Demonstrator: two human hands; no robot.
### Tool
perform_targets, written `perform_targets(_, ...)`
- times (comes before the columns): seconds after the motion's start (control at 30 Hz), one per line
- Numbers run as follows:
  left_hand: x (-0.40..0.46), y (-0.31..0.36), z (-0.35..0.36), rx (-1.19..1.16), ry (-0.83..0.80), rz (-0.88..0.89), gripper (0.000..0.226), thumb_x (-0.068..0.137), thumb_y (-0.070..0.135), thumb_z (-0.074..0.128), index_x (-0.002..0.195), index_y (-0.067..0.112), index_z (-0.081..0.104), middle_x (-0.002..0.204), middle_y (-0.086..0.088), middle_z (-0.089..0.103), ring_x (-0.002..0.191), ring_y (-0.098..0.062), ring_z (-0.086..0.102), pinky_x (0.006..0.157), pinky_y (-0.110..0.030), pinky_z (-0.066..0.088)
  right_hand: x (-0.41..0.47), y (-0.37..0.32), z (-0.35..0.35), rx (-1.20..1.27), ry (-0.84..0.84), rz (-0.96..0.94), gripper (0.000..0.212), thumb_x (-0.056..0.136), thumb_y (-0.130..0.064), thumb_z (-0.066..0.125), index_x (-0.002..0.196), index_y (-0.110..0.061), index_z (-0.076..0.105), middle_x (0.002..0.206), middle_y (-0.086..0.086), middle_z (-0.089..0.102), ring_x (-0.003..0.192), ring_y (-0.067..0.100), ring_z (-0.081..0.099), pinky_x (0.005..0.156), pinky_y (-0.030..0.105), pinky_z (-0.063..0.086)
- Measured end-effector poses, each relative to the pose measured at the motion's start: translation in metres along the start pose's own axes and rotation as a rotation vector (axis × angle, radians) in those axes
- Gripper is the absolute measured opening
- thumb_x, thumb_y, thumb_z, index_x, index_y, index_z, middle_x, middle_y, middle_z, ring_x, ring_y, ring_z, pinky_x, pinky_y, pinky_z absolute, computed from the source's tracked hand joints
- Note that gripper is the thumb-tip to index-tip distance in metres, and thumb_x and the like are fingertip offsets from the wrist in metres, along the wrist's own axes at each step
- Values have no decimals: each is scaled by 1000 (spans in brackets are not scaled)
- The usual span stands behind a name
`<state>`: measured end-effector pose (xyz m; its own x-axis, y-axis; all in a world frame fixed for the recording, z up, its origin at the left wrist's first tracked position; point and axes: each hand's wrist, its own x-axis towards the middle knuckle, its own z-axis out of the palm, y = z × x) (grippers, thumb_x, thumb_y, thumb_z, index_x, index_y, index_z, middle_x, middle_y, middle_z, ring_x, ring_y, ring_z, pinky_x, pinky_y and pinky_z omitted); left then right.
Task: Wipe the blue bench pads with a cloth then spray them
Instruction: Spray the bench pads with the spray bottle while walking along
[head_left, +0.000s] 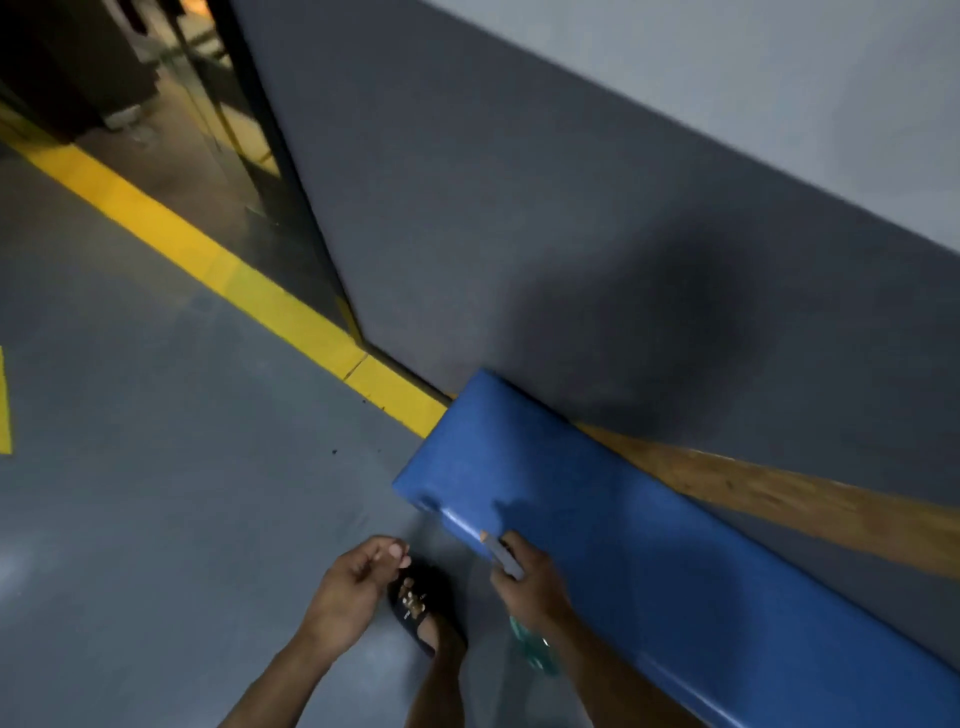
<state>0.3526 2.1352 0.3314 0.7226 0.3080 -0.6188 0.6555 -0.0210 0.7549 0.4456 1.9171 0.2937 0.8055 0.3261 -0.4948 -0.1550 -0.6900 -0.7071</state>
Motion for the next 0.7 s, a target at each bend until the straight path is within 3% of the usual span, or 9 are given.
perform_targets(0.07, -8, 26, 23, 45, -55, 86, 21, 97, 25, 59, 85, 38, 70, 91, 0, 75, 78, -3, 67, 69, -12, 47, -23, 6, -28, 90, 28, 0, 20, 78, -8, 65, 82, -25, 56, 66, 4, 57, 54, 3, 50, 52, 17, 38)
perform_targets(0.13, -21, 56, 55, 73, -104, 190, 10, 88, 45, 65, 89, 37, 70, 90, -2, 74, 74, -1, 64, 68, -12, 47, -50, 16, -57, 156, 80, -26, 14, 74, -15, 64, 84, -23, 59, 74, 3, 65, 61, 7, 58, 58, 26, 48)
perform_targets(0.2, -36, 80, 94, 119, -177, 294, 32, 80, 63, 63, 93, 35, 70, 86, 0, 74, 75, 0, 65, 71, -14, 48, -82, 28, -90, 269, 156, -41, 18, 69, -14, 61, 87, -16, 64, 79, 3, 70, 65, 8, 62, 59, 28, 50)
perform_targets(0.3, -78, 123, 165, 211, -324, 433, 19, 90, 45, 63, 88, 27, 69, 80, -9, 71, 74, -6, 65, 73, -21, 49, -138, 45, -147, 344, 239, -118, 22, 65, -13, 58, 85, -9, 65, 81, 1, 71, 69, 7, 62, 61, 28, 45)
perform_targets(0.37, -111, 150, 213, 253, -424, 513, 29, 87, 49, 58, 80, 22, 66, 73, -12, 66, 69, -9, 60, 67, -27, 48, -180, 55, -188, 366, 306, -183, 22, 62, -17, 59, 82, -7, 64, 74, 4, 65, 67, 6, 55, 60, 31, 38)
perform_targets(0.5, -177, 193, 299, 358, -585, 675, 48, 88, 63, 51, 72, 19, 58, 61, -1, 59, 61, -18, 52, 64, -46, 49, -265, 80, -259, 473, 438, -180, 16, 66, -11, 59, 80, -3, 61, 69, 12, 57, 62, 11, 48, 58, 29, 34)
perform_targets(0.6, -222, 220, 354, 478, -670, 784, 58, 91, 67, 45, 70, 13, 54, 58, 1, 55, 57, -15, 49, 59, -39, 44, -319, 102, -305, 492, 507, -181, 14, 71, -6, 60, 84, -5, 64, 85, 30, 61, 67, 19, 50, 60, 32, 36)
perform_targets(0.7, -256, 244, 403, 515, -805, 801, 58, 94, 65, 43, 66, 15, 55, 60, 2, 53, 58, -14, 46, 60, -34, 37, -360, 120, -348, 479, 588, -152, 11, 72, -4, 62, 83, -5, 65, 84, 31, 58, 64, 21, 48, 59, 36, 34)
